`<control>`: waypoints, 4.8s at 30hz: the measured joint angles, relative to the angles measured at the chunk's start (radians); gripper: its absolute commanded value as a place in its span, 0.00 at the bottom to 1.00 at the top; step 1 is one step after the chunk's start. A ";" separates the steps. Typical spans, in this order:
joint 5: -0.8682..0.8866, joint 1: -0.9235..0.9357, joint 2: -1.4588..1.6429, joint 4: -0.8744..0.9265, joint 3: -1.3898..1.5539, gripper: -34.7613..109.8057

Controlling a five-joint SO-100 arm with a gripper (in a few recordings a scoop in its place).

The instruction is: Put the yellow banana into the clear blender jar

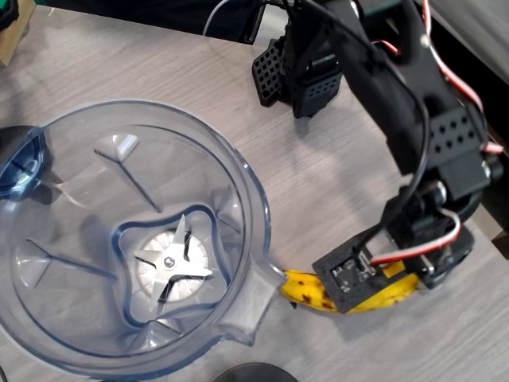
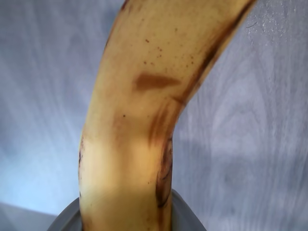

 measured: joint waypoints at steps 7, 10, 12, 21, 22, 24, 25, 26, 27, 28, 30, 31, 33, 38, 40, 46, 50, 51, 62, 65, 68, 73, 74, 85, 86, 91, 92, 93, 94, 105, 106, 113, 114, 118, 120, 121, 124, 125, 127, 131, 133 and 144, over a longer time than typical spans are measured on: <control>0.000 -0.005 0.164 0.011 0.000 0.33; 0.002 -0.008 0.250 0.015 0.002 0.33; 0.002 -0.011 0.308 0.020 0.002 0.33; -0.003 -0.023 0.548 0.020 0.003 0.33; -0.003 -0.023 0.581 0.020 0.003 0.33; -0.003 -0.021 0.647 0.020 0.002 0.33; -0.003 -0.015 0.678 0.014 0.002 0.33; -0.003 -0.011 0.710 0.006 0.002 0.33; -0.003 -0.005 0.746 -0.002 0.002 0.33; -0.003 0.003 0.779 -0.009 0.002 0.33; -0.003 0.017 0.847 -0.021 0.002 0.33; -0.003 0.026 0.876 -0.025 0.002 0.33; -0.009 0.041 0.919 -0.029 0.002 0.33; -0.035 0.091 1.011 -0.037 0.002 0.33; -0.049 0.100 1.048 -0.054 0.003 0.33; -0.081 0.100 1.124 -0.127 0.002 0.33; -0.097 0.110 1.157 -0.149 0.002 0.33; -0.100 0.121 1.163 -0.153 0.002 0.33; -0.104 0.249 1.258 -0.202 0.000 0.33; -0.104 0.279 1.262 -0.202 -0.023 0.33; -0.112 0.336 1.266 -0.206 -0.034 0.33; -0.114 0.459 1.264 -0.212 -0.034 0.33; -0.114 0.489 1.256 -0.212 -0.034 0.33; -0.109 0.739 1.049 -0.387 0.080 0.33; -0.104 0.744 1.029 -0.394 0.081 0.33; -0.100 0.756 0.948 -0.419 0.081 0.34; -0.100 0.756 0.937 -0.420 0.081 0.35; -0.100 0.756 0.936 -0.420 0.083 0.35; -0.100 0.756 0.923 -0.423 0.086 0.36; -0.100 0.756 0.914 -0.479 0.146 0.39; -0.100 0.756 0.914 -0.488 0.160 0.39; -0.100 0.758 0.914 -0.508 0.216 0.40; -0.100 0.758 0.917 -0.514 0.232 0.40; -0.100 0.756 0.940 -0.549 0.288 0.42; -0.101 0.758 0.954 -0.555 0.307 0.42; -0.104 0.759 0.956 -0.557 0.310 0.43; -0.104 0.764 0.956 -0.558 0.321 0.46; -0.104 0.761 0.956 -0.558 0.321 0.46; -0.104 0.769 0.956 -0.558 0.324 0.47; -0.104 0.764 0.959 -0.565 0.322 0.47; -0.104 0.764 0.960 -0.574 0.321 0.48; -0.104 0.784 0.936 -0.594 0.321 0.49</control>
